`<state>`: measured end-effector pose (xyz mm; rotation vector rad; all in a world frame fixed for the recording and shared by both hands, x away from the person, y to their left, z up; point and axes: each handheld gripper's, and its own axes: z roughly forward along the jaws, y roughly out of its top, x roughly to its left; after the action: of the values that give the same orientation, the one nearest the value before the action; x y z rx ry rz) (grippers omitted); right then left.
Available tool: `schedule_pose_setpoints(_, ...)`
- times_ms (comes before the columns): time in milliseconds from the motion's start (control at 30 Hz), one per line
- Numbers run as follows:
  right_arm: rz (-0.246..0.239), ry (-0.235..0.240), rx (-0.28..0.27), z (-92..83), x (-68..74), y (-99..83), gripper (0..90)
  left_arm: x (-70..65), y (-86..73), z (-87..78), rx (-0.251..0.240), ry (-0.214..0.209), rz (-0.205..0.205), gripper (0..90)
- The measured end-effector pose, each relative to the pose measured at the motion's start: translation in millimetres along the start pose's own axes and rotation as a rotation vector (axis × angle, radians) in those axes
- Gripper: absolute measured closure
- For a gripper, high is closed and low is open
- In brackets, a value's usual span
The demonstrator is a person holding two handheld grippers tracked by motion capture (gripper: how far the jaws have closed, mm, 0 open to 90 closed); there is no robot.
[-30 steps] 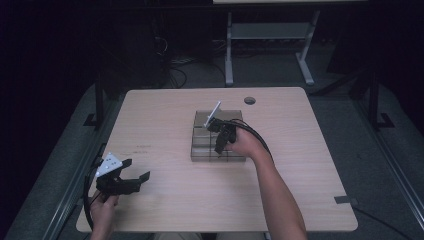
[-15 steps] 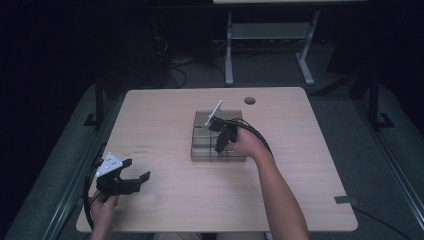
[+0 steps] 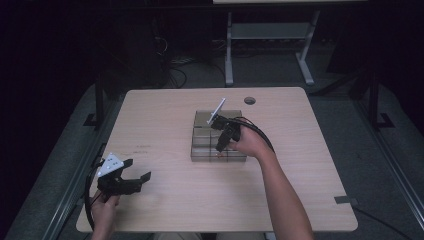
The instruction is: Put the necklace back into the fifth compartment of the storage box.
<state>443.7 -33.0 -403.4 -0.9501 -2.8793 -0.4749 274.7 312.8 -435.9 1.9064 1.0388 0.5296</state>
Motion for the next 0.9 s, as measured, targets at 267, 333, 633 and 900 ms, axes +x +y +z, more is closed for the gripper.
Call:
schedule_pose_setpoints(267,0.006,0.004,-0.022,-8.7,-3.1,-5.1,71.8,0.0,-0.1,1.3,0.001,0.000,-0.001,13.1)
schedule_pose_setpoints(333,0.011,0.005,-0.027,-10.1,-3.7,-6.9,70.7,-0.2,0.0,1.4,0.002,0.000,-0.003,13.1)
schedule_pose_setpoints(633,0.003,0.001,-0.028,-14.1,-0.2,-12.7,67.3,-2.6,-0.2,2.0,0.008,-0.005,0.004,13.1)
schedule_pose_setpoints(900,0.000,0.001,-0.050,-22.3,0.2,-16.2,65.6,-2.1,-0.2,1.1,0.008,-0.001,0.002,13.1)
